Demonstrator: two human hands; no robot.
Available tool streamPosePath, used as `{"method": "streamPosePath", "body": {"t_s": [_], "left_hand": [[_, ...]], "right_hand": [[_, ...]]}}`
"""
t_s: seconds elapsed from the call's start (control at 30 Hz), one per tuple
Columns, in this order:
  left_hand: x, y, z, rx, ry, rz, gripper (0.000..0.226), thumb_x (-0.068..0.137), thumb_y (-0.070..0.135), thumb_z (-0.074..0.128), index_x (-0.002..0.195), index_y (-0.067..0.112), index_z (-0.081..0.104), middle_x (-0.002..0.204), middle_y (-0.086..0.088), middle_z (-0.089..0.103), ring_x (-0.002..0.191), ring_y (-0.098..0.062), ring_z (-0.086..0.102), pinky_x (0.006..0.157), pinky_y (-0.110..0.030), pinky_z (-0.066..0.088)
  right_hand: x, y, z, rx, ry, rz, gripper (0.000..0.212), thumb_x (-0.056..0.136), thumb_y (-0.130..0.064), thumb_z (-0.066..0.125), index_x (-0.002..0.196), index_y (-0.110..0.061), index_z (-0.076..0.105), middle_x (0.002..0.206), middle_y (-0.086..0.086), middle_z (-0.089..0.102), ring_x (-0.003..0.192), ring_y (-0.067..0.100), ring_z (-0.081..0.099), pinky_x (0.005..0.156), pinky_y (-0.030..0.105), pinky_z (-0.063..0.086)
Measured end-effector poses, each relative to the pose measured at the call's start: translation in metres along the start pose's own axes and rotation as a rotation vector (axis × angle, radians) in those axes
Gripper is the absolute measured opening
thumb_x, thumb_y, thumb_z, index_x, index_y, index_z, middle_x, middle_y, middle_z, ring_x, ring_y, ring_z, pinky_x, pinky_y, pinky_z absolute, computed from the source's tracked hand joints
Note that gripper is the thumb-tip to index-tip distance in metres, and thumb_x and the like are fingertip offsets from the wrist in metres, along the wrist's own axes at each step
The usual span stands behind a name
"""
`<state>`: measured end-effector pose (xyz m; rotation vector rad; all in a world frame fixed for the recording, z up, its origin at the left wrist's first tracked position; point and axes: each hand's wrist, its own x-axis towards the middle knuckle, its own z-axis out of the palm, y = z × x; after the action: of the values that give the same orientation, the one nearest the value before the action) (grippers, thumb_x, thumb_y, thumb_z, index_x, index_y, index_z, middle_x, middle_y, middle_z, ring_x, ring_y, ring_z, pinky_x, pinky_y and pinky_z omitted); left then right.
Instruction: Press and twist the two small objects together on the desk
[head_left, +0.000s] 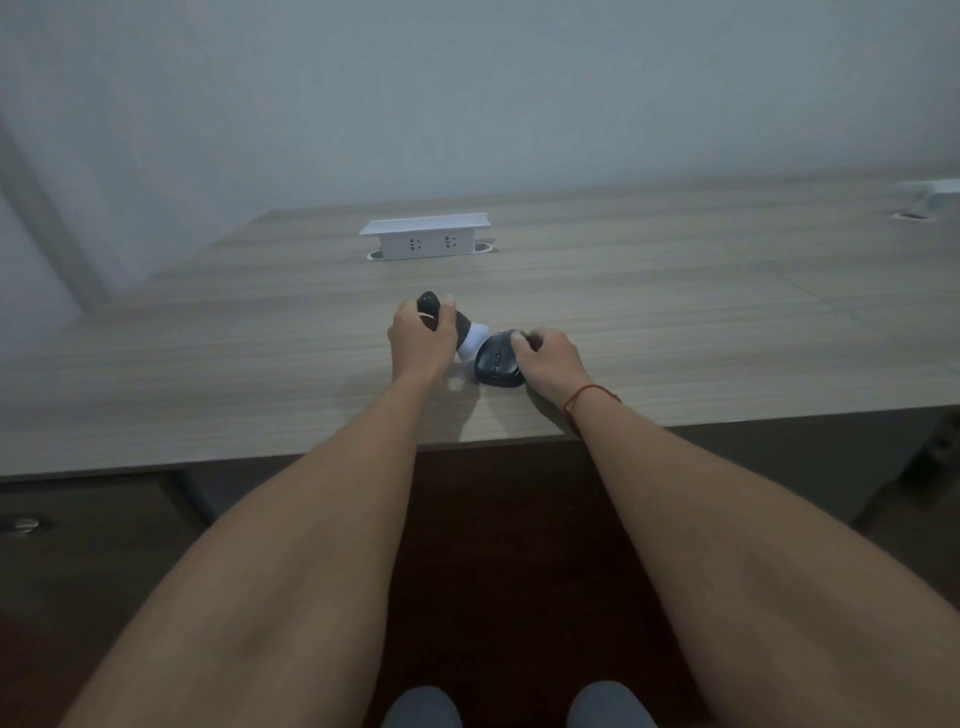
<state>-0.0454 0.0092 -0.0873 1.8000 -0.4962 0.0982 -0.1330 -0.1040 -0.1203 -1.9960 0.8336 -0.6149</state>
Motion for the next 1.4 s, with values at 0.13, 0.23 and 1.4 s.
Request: {"method": "streamPosePath", "body": {"t_s": [0.13, 0.23, 1.4], "left_hand": [[-0.009, 0.001, 0.009, -0.003, -0.015, -0.023, 0.034, 0.094, 0.034, 0.056, 0.111, 0.004, 0.058, 0.108, -0.011, 0.062, 0.096, -0.022, 0.059, 0.088, -0.034, 0.052], [-0.015, -0.010, 0.008, 0.197, 0.016, 0.011, 0.031, 0.096, 0.031, 0.053, 0.110, 0.003, 0.055, 0.106, -0.014, 0.061, 0.097, -0.030, 0.061, 0.083, -0.037, 0.049], [-0.009, -0.003, -0.003, 0.076, -0.055, 0.086, 0.032, 0.091, 0.036, 0.061, 0.099, 0.005, 0.060, 0.094, -0.008, 0.060, 0.094, -0.028, 0.061, 0.081, -0.035, 0.051]], "right_hand": [[-0.002, -0.001, -0.002, 0.033, 0.000, -0.004, 0.031, 0.095, -0.031, 0.050, 0.112, -0.009, 0.064, 0.106, 0.010, 0.068, 0.105, 0.029, 0.063, 0.083, 0.030, 0.045], [-0.003, -0.003, -0.004, 0.075, -0.015, -0.002, 0.039, 0.096, -0.029, 0.052, 0.130, -0.012, 0.057, 0.128, 0.009, 0.063, 0.120, 0.026, 0.057, 0.100, 0.034, 0.045], [-0.021, -0.002, -0.002, -0.182, -0.098, -0.075, 0.064, 0.073, -0.035, 0.078, 0.128, -0.015, 0.050, 0.126, 0.007, 0.059, 0.111, 0.024, 0.057, 0.097, 0.042, 0.051]]}}
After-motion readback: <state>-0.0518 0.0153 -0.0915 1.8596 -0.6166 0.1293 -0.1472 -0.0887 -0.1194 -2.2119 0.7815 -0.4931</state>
